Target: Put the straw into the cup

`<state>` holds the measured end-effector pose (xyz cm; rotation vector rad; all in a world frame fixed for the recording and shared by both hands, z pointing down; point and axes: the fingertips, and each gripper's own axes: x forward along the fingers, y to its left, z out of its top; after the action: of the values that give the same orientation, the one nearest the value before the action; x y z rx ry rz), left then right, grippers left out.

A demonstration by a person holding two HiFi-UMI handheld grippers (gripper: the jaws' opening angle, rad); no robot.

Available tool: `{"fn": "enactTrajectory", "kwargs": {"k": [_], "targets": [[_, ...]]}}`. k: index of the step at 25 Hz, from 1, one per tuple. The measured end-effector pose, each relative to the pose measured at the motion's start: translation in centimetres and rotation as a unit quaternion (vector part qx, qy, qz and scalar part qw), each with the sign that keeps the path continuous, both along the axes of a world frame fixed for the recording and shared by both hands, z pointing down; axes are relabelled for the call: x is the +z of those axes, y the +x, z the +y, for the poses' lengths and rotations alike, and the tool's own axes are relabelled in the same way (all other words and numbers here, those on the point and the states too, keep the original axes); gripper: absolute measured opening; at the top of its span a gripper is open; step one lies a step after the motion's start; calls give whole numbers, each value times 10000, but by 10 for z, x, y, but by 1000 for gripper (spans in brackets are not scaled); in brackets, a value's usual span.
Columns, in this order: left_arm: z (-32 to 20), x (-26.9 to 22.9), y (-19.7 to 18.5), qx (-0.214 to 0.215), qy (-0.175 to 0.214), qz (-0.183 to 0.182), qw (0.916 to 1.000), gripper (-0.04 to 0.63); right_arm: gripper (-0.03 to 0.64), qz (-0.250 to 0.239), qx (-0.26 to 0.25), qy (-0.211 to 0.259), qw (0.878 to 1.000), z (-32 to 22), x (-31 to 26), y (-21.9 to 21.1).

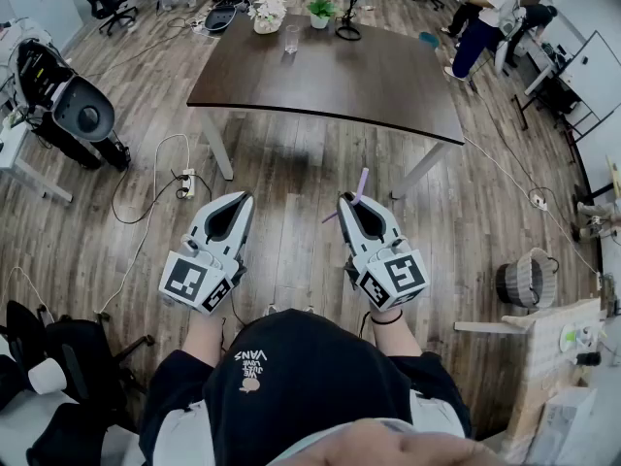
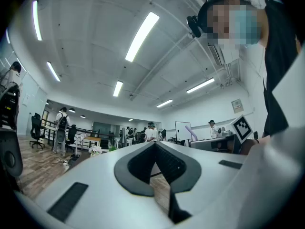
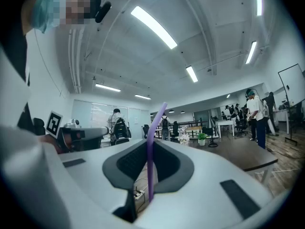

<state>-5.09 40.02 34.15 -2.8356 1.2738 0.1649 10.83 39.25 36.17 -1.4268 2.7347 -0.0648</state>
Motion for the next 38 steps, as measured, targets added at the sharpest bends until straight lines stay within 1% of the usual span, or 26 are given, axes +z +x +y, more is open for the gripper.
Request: {"fn": "enactTrajectory", "kwargs": {"k": [6, 10, 14, 22, 27, 33, 38], "targets": [[-6, -4, -3, 49, 37, 22, 10000, 10, 44, -2, 5, 47, 10000, -4, -3, -5], [-8, -5, -2, 83, 56, 41, 9999, 11, 44, -139, -48, 104, 9998, -4, -6, -6], [-12, -4, -5, 93, 48, 82, 9999, 9, 44, -100, -38, 92, 9999, -7, -6, -8], [-18, 3, -26, 69, -50, 132, 9999, 9, 44, -94, -34, 12, 9999, -15, -2, -28], [-23, 12, -44, 62, -56, 159, 9998, 11, 44, -107, 50, 72, 9999, -20, 5, -43], [-32, 26, -63, 173, -189, 175, 9995, 9, 44, -162, 207, -132, 9996, -25, 22, -58], [-47, 32, -64, 238, -251, 182, 9992, 9, 44, -155, 251, -210, 9993, -38, 28, -59]]}}
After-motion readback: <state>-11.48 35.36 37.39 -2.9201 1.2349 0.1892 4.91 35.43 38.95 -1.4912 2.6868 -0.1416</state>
